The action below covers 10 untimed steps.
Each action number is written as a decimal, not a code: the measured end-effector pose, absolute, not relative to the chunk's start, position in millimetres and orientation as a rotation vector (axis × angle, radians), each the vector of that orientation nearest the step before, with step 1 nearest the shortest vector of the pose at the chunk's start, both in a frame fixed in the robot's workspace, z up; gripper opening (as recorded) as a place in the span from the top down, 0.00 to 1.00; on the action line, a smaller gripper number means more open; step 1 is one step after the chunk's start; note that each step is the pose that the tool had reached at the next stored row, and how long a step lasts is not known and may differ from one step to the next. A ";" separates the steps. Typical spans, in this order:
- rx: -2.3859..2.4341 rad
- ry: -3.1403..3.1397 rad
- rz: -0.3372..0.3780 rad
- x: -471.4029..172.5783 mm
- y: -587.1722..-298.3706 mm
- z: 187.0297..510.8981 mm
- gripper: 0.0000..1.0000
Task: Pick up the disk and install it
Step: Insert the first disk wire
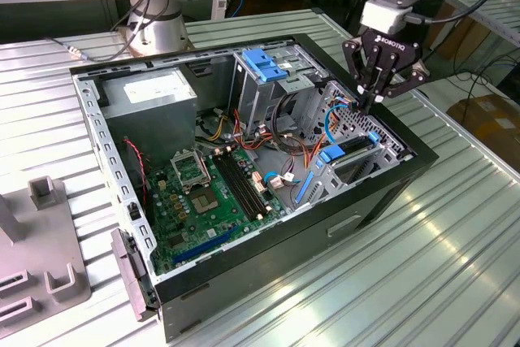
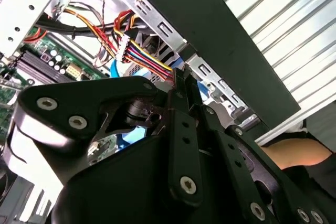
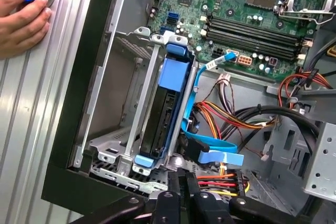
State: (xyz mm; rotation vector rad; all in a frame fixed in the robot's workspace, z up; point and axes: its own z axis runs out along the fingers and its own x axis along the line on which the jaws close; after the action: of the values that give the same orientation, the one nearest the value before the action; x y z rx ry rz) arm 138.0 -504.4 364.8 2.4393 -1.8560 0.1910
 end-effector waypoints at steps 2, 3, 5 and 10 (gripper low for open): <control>2.431 -1.867 0.191 137.4 -504.3 364.7 0.84; 2.423 -1.877 0.191 137.3 -504.3 364.7 0.84; 2.378 -1.929 0.188 137.2 -504.3 364.0 0.84; 2.290 -2.026 0.183 137.3 -504.3 361.3 0.84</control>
State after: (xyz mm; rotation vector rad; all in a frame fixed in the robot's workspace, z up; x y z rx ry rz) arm 137.3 -504.3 361.3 2.2901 -2.0255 0.1827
